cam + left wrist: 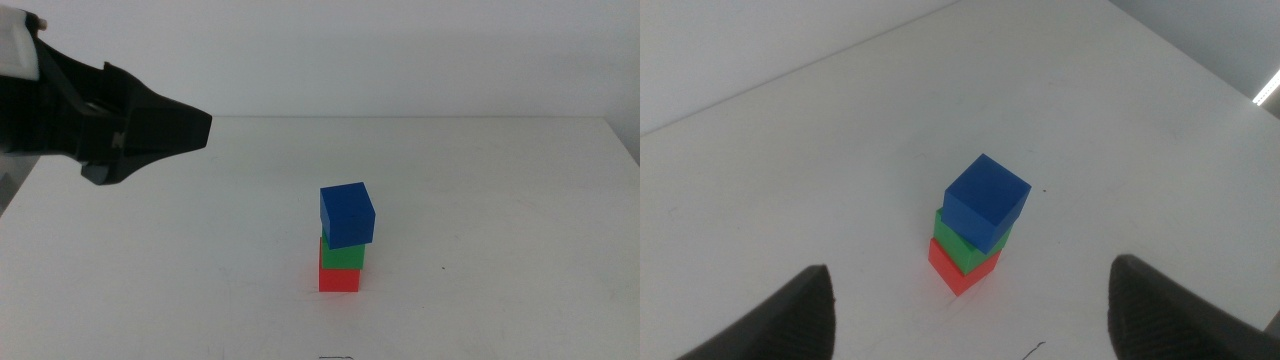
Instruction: Stack red cubes first, then green, then blue cubes in a specific spot.
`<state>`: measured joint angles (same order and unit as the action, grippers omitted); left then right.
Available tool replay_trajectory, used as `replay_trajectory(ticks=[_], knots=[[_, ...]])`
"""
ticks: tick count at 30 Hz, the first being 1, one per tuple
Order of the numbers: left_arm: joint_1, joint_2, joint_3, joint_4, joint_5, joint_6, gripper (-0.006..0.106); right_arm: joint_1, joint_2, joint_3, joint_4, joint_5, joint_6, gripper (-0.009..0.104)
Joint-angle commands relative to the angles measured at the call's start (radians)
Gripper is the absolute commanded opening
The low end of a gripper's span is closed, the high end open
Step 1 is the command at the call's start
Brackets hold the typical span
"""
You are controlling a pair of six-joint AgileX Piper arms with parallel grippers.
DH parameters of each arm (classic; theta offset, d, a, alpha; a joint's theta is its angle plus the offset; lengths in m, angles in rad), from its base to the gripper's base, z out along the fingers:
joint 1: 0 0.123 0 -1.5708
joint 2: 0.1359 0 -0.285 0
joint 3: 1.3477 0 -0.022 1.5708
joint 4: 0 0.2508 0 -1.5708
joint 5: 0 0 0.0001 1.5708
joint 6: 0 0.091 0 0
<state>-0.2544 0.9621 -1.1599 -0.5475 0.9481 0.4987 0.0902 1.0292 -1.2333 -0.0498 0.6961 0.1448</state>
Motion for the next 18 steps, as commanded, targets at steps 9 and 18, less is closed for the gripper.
replay_trajectory(ticks=[9, 18], knots=[[0.001, -0.069, 0.070, 0.164, -0.196, -0.052, 0.094, -0.008, -0.012, -0.022, -0.019, -0.079, -0.013, 0.066], [0.078, -0.215, 0.296, 0.531, -0.681, -0.457, 0.094, -0.008, -0.012, -0.022, -0.019, -0.079, -0.013, 0.066]])
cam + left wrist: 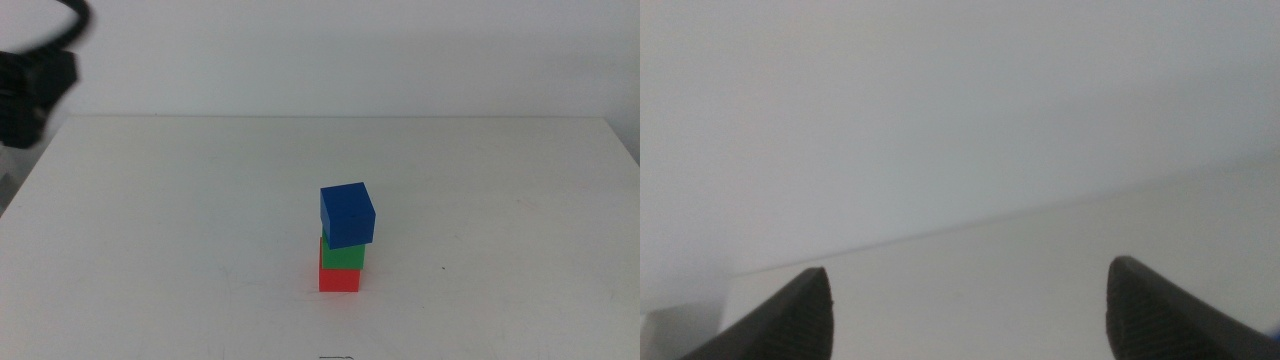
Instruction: Stack red cubes first, then green, then blue cubes in a specific spot.
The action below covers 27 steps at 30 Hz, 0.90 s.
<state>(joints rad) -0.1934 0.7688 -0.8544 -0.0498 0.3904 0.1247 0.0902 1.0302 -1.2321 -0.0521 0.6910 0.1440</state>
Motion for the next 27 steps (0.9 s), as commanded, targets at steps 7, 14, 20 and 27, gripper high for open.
replay_trajectory(ticks=[7, 14, 20, 27], knots=[[0.068, -0.049, 0.001, 0.031, -0.105, -0.146, 0.094, -0.008, -0.013, -0.023, -0.017, -0.074, -0.012, 0.066], [0.068, -0.052, 0.013, 0.030, -0.123, -0.146, 0.094, -0.008, -0.049, 0.051, -0.058, -0.089, -0.009, 0.066], [0.068, -0.204, 0.214, 0.030, -0.254, -0.146, 0.094, -0.008, -0.276, 0.327, -0.086, -0.156, -0.009, 0.066], [0.068, -0.482, 0.476, 0.030, -0.273, -0.146, 0.094, -0.008, -0.612, 0.673, -0.093, -0.235, -0.009, 0.066]])
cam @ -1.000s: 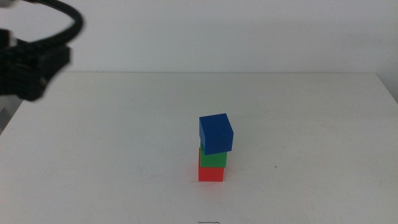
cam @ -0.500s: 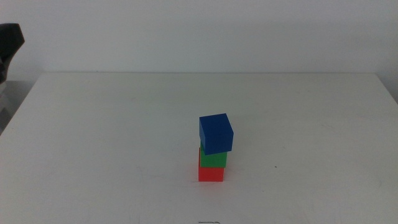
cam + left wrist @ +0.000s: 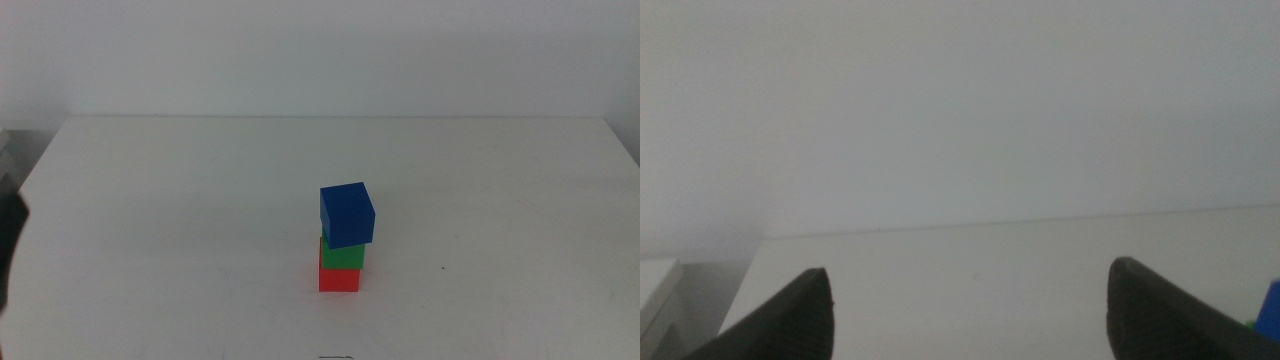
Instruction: Stack red cubes first, then green, then blue cubes in a specific spot.
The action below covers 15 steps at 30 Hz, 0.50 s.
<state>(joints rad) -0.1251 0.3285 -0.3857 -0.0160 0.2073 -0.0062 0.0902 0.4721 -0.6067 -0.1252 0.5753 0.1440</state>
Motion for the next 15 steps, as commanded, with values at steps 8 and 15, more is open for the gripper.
replay_trajectory(ticks=[8, 15], knots=[[0.000, -0.239, 0.178, -0.005, -0.091, -0.015, 0.094, -0.015, -0.340, 0.405, -0.020, -0.332, -0.009, 0.066], [0.000, -0.364, 0.317, -0.005, -0.091, -0.015, 0.094, -0.086, -0.460, 0.560, -0.020, -0.332, -0.009, 0.066]])
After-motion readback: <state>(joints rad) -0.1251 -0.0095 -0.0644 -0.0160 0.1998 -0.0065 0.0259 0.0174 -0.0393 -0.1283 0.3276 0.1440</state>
